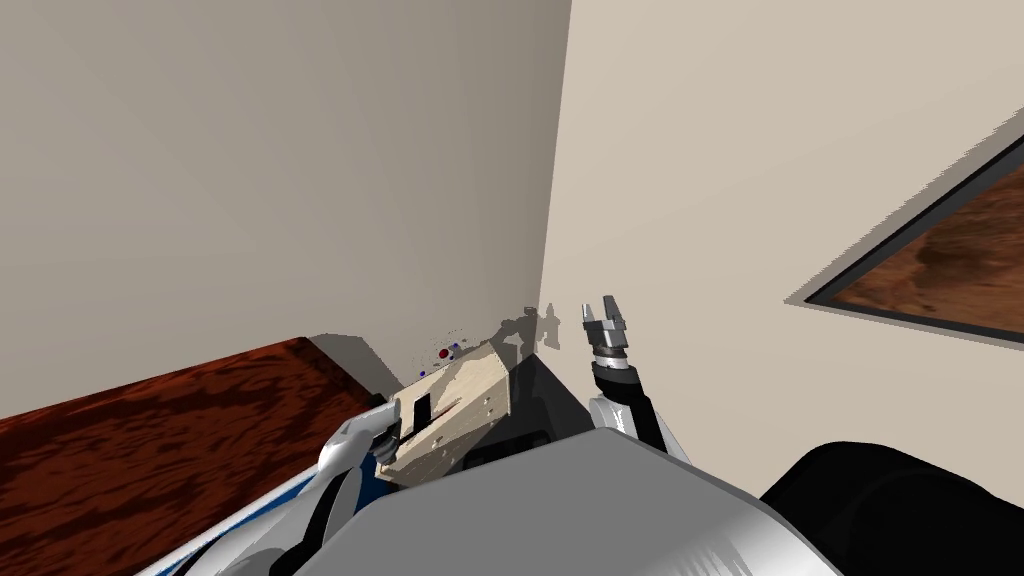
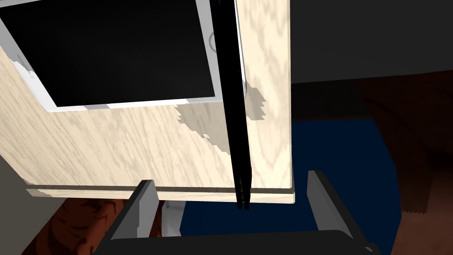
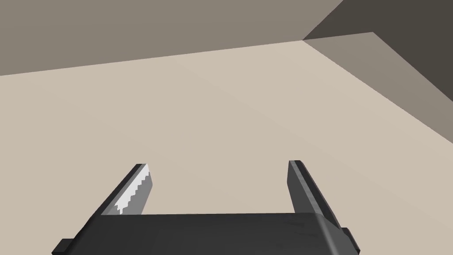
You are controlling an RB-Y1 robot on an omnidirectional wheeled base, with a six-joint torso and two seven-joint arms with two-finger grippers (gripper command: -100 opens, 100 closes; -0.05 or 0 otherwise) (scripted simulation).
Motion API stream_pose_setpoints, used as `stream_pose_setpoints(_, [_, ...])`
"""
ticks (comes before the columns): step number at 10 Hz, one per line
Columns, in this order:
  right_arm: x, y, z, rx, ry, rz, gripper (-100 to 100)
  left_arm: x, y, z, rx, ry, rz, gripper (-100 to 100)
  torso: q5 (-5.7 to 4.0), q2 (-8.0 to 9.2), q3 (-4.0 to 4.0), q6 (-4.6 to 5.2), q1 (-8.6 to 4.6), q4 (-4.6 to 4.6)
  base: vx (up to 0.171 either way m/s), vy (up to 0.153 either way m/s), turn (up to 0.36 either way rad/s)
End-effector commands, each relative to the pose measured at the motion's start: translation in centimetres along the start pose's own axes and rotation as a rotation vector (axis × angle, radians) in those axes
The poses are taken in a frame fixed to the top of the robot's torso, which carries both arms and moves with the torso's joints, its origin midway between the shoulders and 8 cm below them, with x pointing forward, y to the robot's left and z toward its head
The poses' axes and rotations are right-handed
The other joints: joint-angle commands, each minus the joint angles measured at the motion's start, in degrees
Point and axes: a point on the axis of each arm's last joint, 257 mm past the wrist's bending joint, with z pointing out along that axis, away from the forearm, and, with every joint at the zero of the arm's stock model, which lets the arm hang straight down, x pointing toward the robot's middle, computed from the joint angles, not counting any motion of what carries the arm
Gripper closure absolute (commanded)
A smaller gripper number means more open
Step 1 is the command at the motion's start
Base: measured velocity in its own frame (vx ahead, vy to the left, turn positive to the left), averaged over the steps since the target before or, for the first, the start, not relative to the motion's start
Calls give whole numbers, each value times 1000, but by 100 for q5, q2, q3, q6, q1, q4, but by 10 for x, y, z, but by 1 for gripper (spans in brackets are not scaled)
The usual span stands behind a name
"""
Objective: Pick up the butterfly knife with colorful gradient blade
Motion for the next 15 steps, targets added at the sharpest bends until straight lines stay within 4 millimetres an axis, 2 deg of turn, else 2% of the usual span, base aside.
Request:
stream_pose_setpoints(1, [0,0,0,0,0,0,0,1,4,0,-22,4,-7,-100,0,0,0,0,0,0,16,-5,-34])
stream_pose_setpoints(5, [0,0,0,0,0,0,0,12,25,-4,-135,30,-47,-100,-1,-3,-2,-2,-3,-1,24,-13,-63])
stream_pose_setpoints(8, [0,0,0,0,0,0,0,13,26,-4,-141,32,-49,-100,0,3,1,-3,-1,0,8,-5,-12])
stream_pose_setpoints(9, [0,0,0,0,0,0,0,13,26,-4,-143,32,-50,0,0,5,3,-3,1,1,0,0,0])
stream_pose_setpoints(10, [0,0,0,0,0,0,0,16,39,4,-145,31,-66,-100,0,6,3,-3,2,1,-26,33,-96])
stream_pose_setpoints(12, [0,0,0,0,0,0,0,17,45,8,-146,30,-74,-100,3,17,9,-2,14,3,-22,28,-80])
stream_pose_setpoints(13, [0,0,0,0,0,0,0,19,54,13,-148,30,-86,-100,2,14,8,-2,11,3,-18,22,-64])
stream_pose_setpoints(14, [0,0,0,0,0,0,0,18,49,10,-148,30,-78,-100,3,15,8,-3,11,2,-9,10,-15])
stream_pose_setpoints(15, [0,0,0,0,0,0,0,18,50,11,-147,30,-80,100,1,11,6,-3,7,2,0,0,0])
